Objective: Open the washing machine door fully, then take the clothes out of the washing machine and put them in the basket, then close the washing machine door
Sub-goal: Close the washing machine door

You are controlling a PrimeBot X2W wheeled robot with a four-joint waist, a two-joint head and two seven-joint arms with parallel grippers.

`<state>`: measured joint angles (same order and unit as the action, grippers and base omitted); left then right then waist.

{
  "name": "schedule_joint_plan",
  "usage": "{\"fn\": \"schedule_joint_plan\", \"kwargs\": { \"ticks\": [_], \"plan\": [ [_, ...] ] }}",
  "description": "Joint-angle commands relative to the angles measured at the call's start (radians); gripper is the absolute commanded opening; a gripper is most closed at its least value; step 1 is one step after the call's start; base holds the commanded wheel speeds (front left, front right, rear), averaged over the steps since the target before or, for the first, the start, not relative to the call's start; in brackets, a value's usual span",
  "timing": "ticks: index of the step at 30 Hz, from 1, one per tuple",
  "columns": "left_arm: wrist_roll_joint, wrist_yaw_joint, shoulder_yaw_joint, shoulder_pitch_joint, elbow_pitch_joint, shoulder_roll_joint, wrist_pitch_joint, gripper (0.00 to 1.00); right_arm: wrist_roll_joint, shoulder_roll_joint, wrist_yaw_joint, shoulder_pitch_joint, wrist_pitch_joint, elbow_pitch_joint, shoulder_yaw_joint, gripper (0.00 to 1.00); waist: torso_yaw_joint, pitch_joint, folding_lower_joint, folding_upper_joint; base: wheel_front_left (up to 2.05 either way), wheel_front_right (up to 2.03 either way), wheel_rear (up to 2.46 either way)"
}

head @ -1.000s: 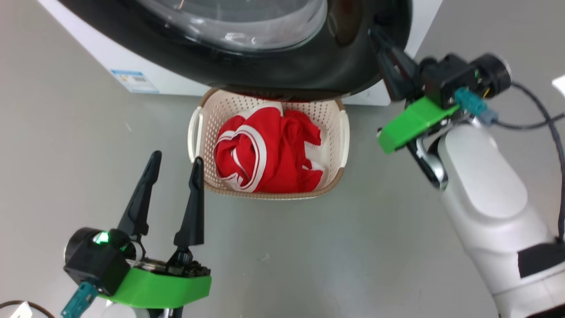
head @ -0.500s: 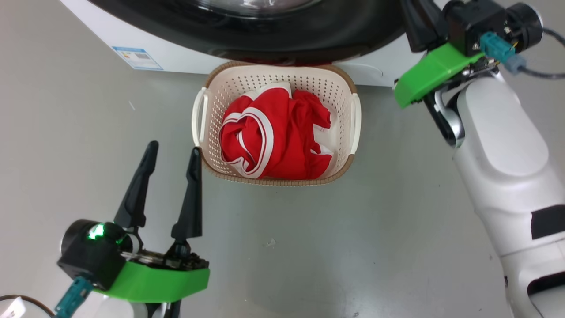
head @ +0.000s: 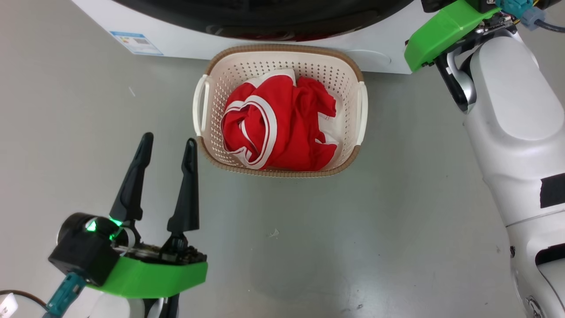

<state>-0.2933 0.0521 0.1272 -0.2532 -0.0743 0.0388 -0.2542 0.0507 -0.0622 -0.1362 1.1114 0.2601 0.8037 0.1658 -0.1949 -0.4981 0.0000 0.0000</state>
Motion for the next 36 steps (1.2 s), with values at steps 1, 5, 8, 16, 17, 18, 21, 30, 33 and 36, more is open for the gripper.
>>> {"fn": "schedule_joint_plan", "kwargs": {
  "ticks": [1,5,8,16,17,18,21,30,33,36],
  "plan": [
    [-0.005,-0.003,-0.03,-0.016,-0.025,0.011,-0.008,1.0,-0.012,0.012,0.006,0.037,0.002,-0.011,-0.019,0.0,-0.007,-0.004,0.0,0.0,0.0,0.0,0.0],
    [-0.005,-0.004,-0.031,-0.015,-0.021,0.011,-0.008,1.0,-0.034,0.012,0.006,0.046,0.002,0.001,-0.04,0.0,-0.013,-0.003,0.0,0.0,0.0,0.0,0.0],
    [-0.028,-0.005,-0.034,-0.012,-0.017,0.011,-0.008,1.0,-0.033,0.012,0.006,0.039,0.002,0.003,-0.04,0.0,-0.01,0.002,0.0,0.0,0.0,0.0,0.0],
    [-0.089,-0.008,-0.04,-0.01,0.004,0.011,-0.008,1.0,0.026,0.012,0.006,-0.031,0.002,-0.028,0.037,0.0,0.011,0.047,0.0,0.0,0.0,0.0,0.0],
    [-0.088,-0.009,-0.039,-0.009,0.008,0.011,-0.008,1.0,0.038,0.012,0.006,-0.045,0.002,-0.04,0.047,0.0,0.014,0.052,0.0,0.0,0.0,0.0,0.0],
    [-0.086,-0.01,-0.04,-0.007,0.012,0.011,-0.008,1.0,0.05,0.012,0.006,-0.064,0.002,-0.055,0.058,0.0,0.018,0.061,0.0,0.0,0.0,0.0,0.0],
    [-0.078,-0.012,-0.04,-0.001,0.025,0.011,-0.008,1.0,0.091,0.012,0.006,-0.131,0.002,-0.095,0.097,0.22,0.031,0.086,0.0,0.0,0.0,0.0,0.0],
    [-0.034,-0.012,-0.038,0.011,0.05,0.011,-0.008,1.0,0.115,0.012,0.006,-0.315,0.002,-0.204,0.137,1.0,0.074,0.156,0.0,0.0,0.0,0.0,0.0],
    [-0.029,-0.013,-0.039,0.02,0.056,0.011,-0.008,1.0,0.114,0.012,0.006,-0.374,0.002,-0.249,0.114,1.0,0.092,0.182,0.0,0.0,0.0,0.0,0.0],
    [-0.029,-0.014,-0.04,0.03,0.066,0.011,-0.008,1.0,0.108,0.012,0.006,-0.433,0.002,-0.298,0.082,1.0,0.107,0.213,0.0,0.0,0.0,0.0,0.0]
  ]
}}
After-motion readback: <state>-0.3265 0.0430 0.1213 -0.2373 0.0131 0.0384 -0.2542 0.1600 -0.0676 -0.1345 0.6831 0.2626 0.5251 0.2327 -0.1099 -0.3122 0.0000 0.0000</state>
